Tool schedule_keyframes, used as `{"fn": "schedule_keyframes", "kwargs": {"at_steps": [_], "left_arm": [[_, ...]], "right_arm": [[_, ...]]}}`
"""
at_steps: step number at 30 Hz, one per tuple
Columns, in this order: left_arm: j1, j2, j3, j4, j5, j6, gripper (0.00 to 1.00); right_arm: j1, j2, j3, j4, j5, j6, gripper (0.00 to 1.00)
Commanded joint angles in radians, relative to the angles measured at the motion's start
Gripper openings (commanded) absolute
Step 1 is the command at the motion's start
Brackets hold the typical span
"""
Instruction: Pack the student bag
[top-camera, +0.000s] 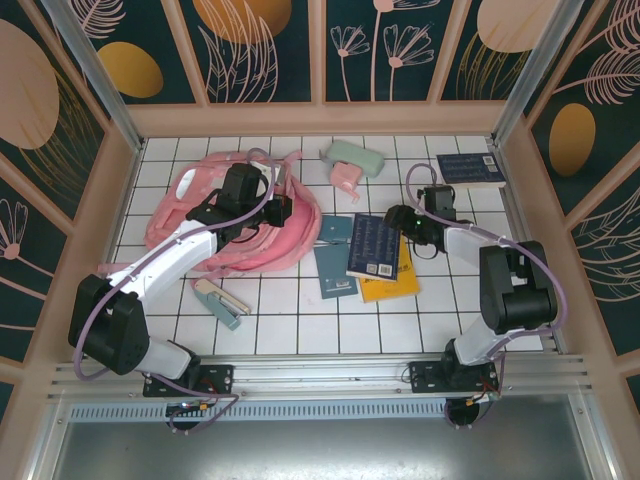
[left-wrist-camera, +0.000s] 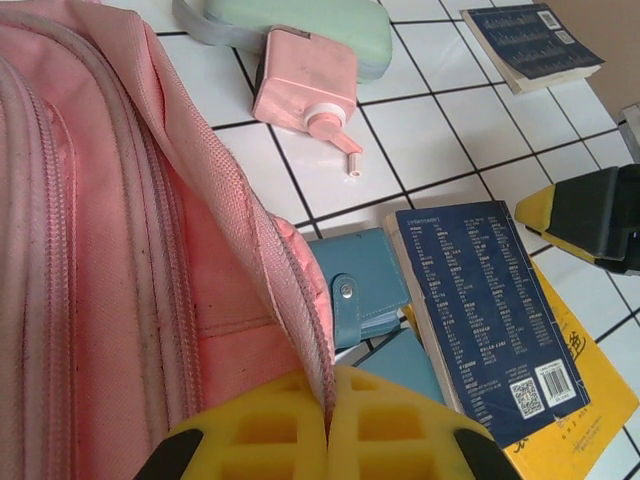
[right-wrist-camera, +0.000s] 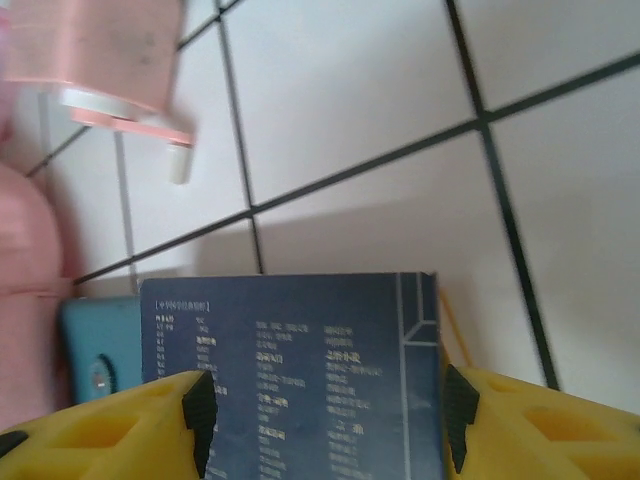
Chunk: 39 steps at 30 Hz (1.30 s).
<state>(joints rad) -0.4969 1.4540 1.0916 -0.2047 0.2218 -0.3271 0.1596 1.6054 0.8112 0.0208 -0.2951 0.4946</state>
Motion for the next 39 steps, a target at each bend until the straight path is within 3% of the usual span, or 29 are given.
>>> {"fn": "schedule_keyframes", "kwargs": {"at_steps": [1,13,17,22,28,39], "left_arm": [[-0.012,-0.008,0.01,0.087,0.06,-0.008,0.0],[-0.015,0.006,0.011,0.087,0.068,-0.013,0.0],[-0.015,0.015,0.011,0.088,0.073,-0.016,0.0],[-0.03,0.045,0.02,0.081,0.09,-0.017,0.0],[-0.049,0.06,0.024,0.074,0.093,-0.008,0.0],[-0.06,0.074,0.025,0.071,0.097,-0.007,0.0]], "right_arm": [[0.025,-0.063,0.018,-0.12,0.074,-0.026,0.64],[0.031,-0.107,-0.116,-0.121,0.008,-0.007,0.64],[0.031,-0.073,-0.142,-0.038,-0.14,-0.001,0.65],[0.065,0.016,-0.099,0.048,-0.292,0.02,0.65],[0.171,0.1,0.016,0.074,-0.312,0.059,0.65],[0.161,0.093,-0.044,0.402,-0.482,0.27,0.64]]}}
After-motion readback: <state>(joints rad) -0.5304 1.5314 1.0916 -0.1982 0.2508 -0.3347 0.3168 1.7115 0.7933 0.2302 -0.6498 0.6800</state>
